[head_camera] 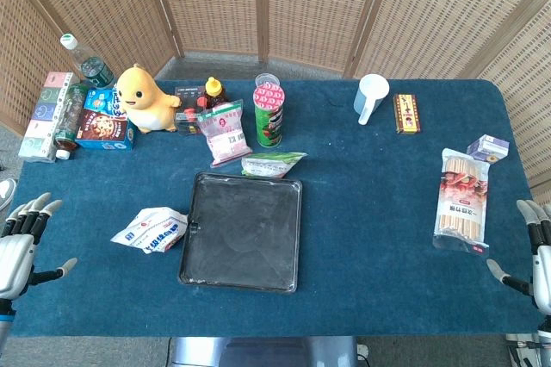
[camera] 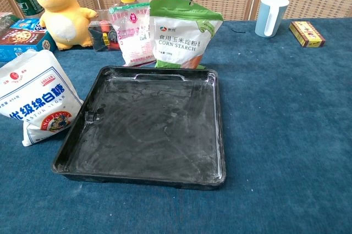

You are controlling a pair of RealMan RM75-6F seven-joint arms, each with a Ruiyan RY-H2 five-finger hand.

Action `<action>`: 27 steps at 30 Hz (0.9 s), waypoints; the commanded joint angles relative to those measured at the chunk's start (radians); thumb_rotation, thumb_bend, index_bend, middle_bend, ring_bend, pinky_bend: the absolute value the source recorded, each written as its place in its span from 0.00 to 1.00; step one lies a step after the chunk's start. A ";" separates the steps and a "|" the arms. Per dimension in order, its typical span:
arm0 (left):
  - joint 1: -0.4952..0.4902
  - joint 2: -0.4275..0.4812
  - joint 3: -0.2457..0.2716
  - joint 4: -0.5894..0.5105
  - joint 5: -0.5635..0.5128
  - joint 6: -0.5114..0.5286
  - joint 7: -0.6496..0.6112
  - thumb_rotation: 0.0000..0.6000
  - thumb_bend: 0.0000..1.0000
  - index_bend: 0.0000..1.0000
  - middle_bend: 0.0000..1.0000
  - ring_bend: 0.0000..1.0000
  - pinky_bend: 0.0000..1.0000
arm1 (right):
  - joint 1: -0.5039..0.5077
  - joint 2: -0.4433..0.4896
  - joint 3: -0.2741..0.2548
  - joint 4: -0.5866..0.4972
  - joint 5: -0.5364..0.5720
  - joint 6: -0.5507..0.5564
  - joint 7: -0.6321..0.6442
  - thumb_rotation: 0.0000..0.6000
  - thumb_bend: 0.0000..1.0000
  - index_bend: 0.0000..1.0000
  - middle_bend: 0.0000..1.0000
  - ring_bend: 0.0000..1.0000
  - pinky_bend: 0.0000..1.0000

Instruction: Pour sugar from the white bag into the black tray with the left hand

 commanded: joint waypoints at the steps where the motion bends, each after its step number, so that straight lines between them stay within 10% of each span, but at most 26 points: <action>1: 0.000 -0.001 0.001 0.000 0.001 -0.001 0.002 1.00 0.18 0.07 0.00 0.00 0.03 | -0.001 0.002 0.000 -0.001 0.001 0.000 0.004 1.00 0.00 0.00 0.00 0.00 0.05; 27: -0.096 -0.283 -0.028 0.174 -0.187 -0.264 -0.045 1.00 0.16 0.06 0.00 0.00 0.03 | -0.012 0.035 0.003 -0.022 0.010 -0.004 0.068 1.00 0.01 0.00 0.00 0.00 0.03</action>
